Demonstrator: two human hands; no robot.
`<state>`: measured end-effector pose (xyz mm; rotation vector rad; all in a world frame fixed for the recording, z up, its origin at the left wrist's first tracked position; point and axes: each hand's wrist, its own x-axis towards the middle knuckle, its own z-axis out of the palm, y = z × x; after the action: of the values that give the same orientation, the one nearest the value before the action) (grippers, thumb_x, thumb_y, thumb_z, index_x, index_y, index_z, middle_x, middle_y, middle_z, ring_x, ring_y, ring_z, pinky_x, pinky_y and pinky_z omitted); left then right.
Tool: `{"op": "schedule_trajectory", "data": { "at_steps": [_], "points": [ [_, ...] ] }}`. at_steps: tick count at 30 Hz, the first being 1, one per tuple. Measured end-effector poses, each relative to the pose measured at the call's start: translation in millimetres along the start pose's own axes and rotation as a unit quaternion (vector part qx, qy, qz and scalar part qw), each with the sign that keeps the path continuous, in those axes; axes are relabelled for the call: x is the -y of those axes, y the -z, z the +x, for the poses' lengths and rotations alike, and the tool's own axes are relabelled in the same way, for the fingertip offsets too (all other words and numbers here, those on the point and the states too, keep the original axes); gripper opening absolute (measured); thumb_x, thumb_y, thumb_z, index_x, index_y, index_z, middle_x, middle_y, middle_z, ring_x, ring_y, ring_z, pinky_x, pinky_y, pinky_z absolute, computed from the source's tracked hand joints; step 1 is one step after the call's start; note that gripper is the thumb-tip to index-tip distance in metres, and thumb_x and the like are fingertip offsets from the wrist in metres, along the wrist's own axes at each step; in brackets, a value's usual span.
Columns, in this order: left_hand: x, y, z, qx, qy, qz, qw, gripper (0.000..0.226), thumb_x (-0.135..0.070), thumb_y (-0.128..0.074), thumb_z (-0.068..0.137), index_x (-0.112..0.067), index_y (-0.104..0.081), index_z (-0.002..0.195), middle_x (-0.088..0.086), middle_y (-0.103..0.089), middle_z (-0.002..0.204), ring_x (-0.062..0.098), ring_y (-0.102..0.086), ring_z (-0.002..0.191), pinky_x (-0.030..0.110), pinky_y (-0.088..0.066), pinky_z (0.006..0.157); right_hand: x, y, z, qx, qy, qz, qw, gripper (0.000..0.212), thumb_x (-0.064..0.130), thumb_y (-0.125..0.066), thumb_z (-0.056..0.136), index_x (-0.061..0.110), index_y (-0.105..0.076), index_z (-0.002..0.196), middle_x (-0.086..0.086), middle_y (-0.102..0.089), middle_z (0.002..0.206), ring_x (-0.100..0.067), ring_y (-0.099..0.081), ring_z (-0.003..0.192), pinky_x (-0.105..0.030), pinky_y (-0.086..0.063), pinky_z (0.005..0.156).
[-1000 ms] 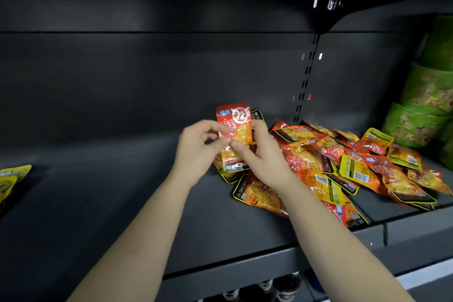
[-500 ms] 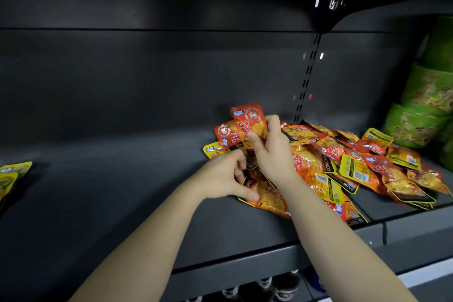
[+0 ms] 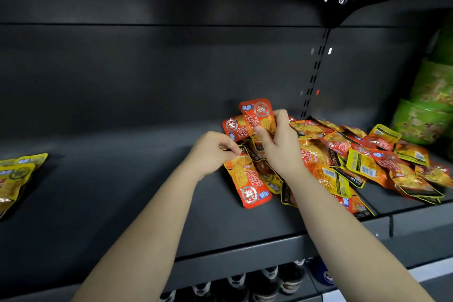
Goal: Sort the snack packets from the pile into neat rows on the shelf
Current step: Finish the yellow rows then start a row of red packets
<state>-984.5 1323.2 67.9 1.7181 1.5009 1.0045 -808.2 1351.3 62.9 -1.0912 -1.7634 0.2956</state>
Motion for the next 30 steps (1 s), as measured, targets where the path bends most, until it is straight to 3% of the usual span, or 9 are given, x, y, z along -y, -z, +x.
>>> {"op": "schedule_trajectory", "data": {
  "at_steps": [3, 6, 10, 14, 16, 19, 23, 28, 30],
  "points": [
    [-3.6, 9.7, 0.4, -0.011, 0.032, -0.005, 0.999, 0.025, -0.002, -0.065, 0.081, -0.023, -0.076, 0.075, -0.006, -0.071, 0.089, 0.012, -0.064, 0.088, 0.028, -0.052, 0.079, 0.7, 0.1, 0.2, -0.002, -0.009, 0.008, 1.000, 0.029, 0.028, -0.057, 0.096, 0.013, -0.042, 0.115, 0.010, -0.060, 0.092, -0.002, -0.059, 0.076, -0.011, -0.043, 0.058],
    [-10.9, 26.8, -2.0, -0.047, 0.021, 0.011, 0.999, 0.015, -0.008, -0.074, 0.075, -0.023, -0.077, 0.074, -0.010, -0.070, 0.079, 0.006, -0.062, 0.075, 0.023, -0.047, 0.066, 2.9, 0.5, 2.3, -0.009, -0.024, 0.017, 1.000, 0.029, 0.029, -0.057, 0.095, 0.013, -0.042, 0.114, 0.011, -0.059, 0.092, 0.001, -0.059, 0.078, -0.009, -0.044, 0.060],
    [-13.1, 54.7, -10.0, -0.055, 0.014, 0.031, 0.998, 0.020, -0.011, -0.086, 0.064, -0.023, -0.073, 0.073, -0.001, -0.068, 0.077, 0.016, -0.068, 0.068, 0.036, -0.060, 0.061, 11.2, -1.6, 7.5, 0.014, -0.021, -0.001, 1.000, 0.029, 0.028, -0.057, 0.095, 0.014, -0.042, 0.115, 0.013, -0.059, 0.089, -0.001, -0.059, 0.077, -0.014, -0.046, 0.062],
    [7.2, 86.2, -16.7, -0.043, 0.002, 0.023, 0.999, 0.045, -0.002, -0.075, 0.075, -0.032, -0.065, 0.107, 0.017, -0.066, 0.087, 0.021, -0.064, 0.067, 0.047, -0.057, 0.067, 26.4, -11.0, 12.1, 0.046, 0.002, -0.017, 0.999, 0.018, 0.027, -0.053, 0.097, 0.012, -0.044, 0.099, 0.005, -0.058, 0.082, -0.008, -0.055, 0.070, -0.021, -0.042, 0.061],
    [17.7, 103.6, -20.5, -0.059, 0.008, 0.015, 0.998, 0.051, -0.002, -0.071, 0.079, -0.033, -0.064, 0.118, 0.014, -0.067, 0.099, 0.025, -0.067, 0.077, 0.047, -0.057, 0.074, 37.3, -22.1, 13.5, 0.060, -0.011, -0.015, 0.998, 0.021, 0.025, -0.048, 0.099, 0.010, -0.039, 0.088, 0.002, -0.051, 0.072, -0.012, -0.047, 0.063, -0.031, -0.035, 0.060],
    [30.0, 131.3, -29.7, -0.107, 0.022, 0.022, 0.994, 0.032, -0.003, -0.069, 0.080, -0.029, -0.070, 0.099, 0.004, -0.068, 0.099, 0.024, -0.066, 0.083, 0.035, -0.056, 0.072, 53.9, -45.9, 14.9, 0.079, -0.037, -0.017, 0.996, 0.026, 0.026, -0.045, 0.100, 0.008, -0.041, 0.082, 0.001, -0.050, 0.070, -0.016, -0.045, 0.065, -0.035, -0.034, 0.062],
    [46.0, 169.1, -48.6, -0.161, 0.044, 0.003, 0.986, 0.022, -0.005, -0.069, 0.077, -0.024, -0.069, 0.087, 0.004, -0.069, 0.090, 0.020, -0.063, 0.074, 0.031, -0.051, 0.064, 78.9, -81.5, 12.8, 0.114, -0.070, -0.004, 0.991, 0.024, 0.029, -0.049, 0.099, 0.008, -0.050, 0.089, 0.001, -0.057, 0.078, -0.018, -0.053, 0.075, -0.029, -0.039, 0.062],
    [67.7, 210.6, -68.3, -0.224, 0.072, -0.029, 0.972, 0.017, -0.019, -0.071, 0.064, -0.024, -0.061, 0.077, 0.007, -0.068, 0.081, 0.024, -0.064, 0.073, 0.031, -0.050, 0.066, 104.5, -128.5, 10.0, 0.143, -0.144, 0.033, 0.979, 0.024, 0.028, -0.061, 0.092, 0.011, -0.054, 0.108, -0.005, -0.065, 0.102, -0.024, -0.063, 0.092, -0.041, -0.053, 0.080],
    [77.2, 222.9, -74.0, -0.249, 0.076, -0.006, 0.965, 0.016, -0.023, -0.070, 0.064, -0.024, -0.058, 0.075, 0.007, -0.068, 0.079, 0.024, -0.064, 0.073, 0.030, -0.048, 0.066, 113.7, -145.5, 7.0, 0.158, -0.161, 0.046, 0.973, 0.024, 0.026, -0.066, 0.089, 0.016, -0.053, 0.106, -0.002, -0.065, 0.100, -0.018, -0.063, 0.084, -0.026, -0.052, 0.071]
  ]
}}
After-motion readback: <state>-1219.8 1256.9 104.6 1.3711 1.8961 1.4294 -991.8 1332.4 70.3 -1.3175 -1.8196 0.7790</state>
